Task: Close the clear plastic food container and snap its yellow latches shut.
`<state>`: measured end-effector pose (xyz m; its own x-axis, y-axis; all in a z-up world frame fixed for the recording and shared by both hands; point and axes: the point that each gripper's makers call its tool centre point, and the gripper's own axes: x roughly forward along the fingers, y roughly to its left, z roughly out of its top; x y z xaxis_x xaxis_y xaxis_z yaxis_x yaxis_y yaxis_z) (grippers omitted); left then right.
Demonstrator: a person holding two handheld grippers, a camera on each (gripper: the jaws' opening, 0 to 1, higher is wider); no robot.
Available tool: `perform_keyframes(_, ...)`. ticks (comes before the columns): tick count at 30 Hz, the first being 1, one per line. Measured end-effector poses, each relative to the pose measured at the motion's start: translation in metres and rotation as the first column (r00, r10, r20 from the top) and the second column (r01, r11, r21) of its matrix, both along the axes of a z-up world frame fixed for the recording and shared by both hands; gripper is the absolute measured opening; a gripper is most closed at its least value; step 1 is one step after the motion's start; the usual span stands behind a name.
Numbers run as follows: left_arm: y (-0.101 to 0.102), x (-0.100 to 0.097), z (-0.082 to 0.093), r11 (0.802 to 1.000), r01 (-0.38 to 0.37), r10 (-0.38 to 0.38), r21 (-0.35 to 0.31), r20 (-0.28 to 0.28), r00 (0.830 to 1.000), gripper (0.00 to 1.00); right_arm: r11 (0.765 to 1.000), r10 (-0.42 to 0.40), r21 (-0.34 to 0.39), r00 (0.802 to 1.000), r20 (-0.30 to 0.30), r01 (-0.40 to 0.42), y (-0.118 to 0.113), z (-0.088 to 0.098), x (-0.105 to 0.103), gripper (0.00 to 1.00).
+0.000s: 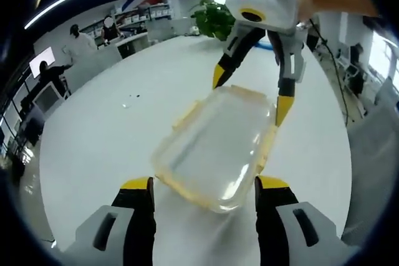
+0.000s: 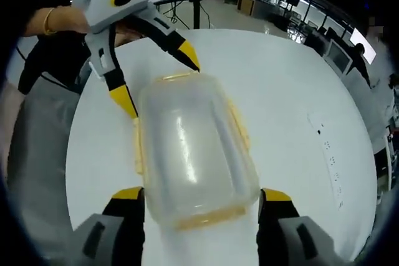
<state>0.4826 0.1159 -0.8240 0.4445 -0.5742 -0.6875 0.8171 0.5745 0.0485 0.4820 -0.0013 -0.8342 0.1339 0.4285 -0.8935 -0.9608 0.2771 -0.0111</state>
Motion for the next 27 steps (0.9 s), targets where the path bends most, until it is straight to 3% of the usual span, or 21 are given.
perform_keyframes(4,0.009,-0.006,0.000,0.997,-0.071,0.070,-0.036,-0.031,0.997,0.65,0.990,-0.109,0.092,0.994,-0.011,0.110,0.001,0.008,0.000,0.74)
perform_keyframes(10,0.019,-0.017,0.015,0.986,-0.134,0.131,-0.098,-0.034,0.991,0.64,0.974,-0.199,0.113,0.980,0.024,0.196,-0.014,0.017,-0.011,0.74)
perform_keyframes(12,0.023,-0.021,0.022,0.978,-0.165,0.163,-0.131,-0.027,0.986,0.65,0.965,-0.235,0.130,0.971,0.036,0.229,-0.018,0.020,-0.018,0.74)
perform_keyframes(15,0.028,-0.027,0.034,0.948,-0.246,0.244,-0.201,-0.037,0.969,0.65,0.948,-0.287,0.154,0.957,0.038,0.278,-0.024,0.023,-0.030,0.75)
perform_keyframes(16,0.027,-0.030,0.041,0.929,-0.276,0.275,-0.247,-0.038,0.961,0.64,0.939,-0.310,0.170,0.950,0.034,0.300,-0.026,0.025,-0.035,0.75)
perform_keyframes(21,0.033,-0.054,0.057,0.917,-0.278,0.284,-0.285,-0.020,0.959,0.65,0.872,-0.429,0.258,0.903,-0.012,0.417,-0.030,0.035,-0.054,0.75)
perform_keyframes(27,0.053,-0.072,0.076,0.866,-0.334,0.367,-0.372,0.020,0.930,0.71,0.815,-0.503,0.341,0.864,0.014,0.469,-0.031,0.046,-0.081,0.74)
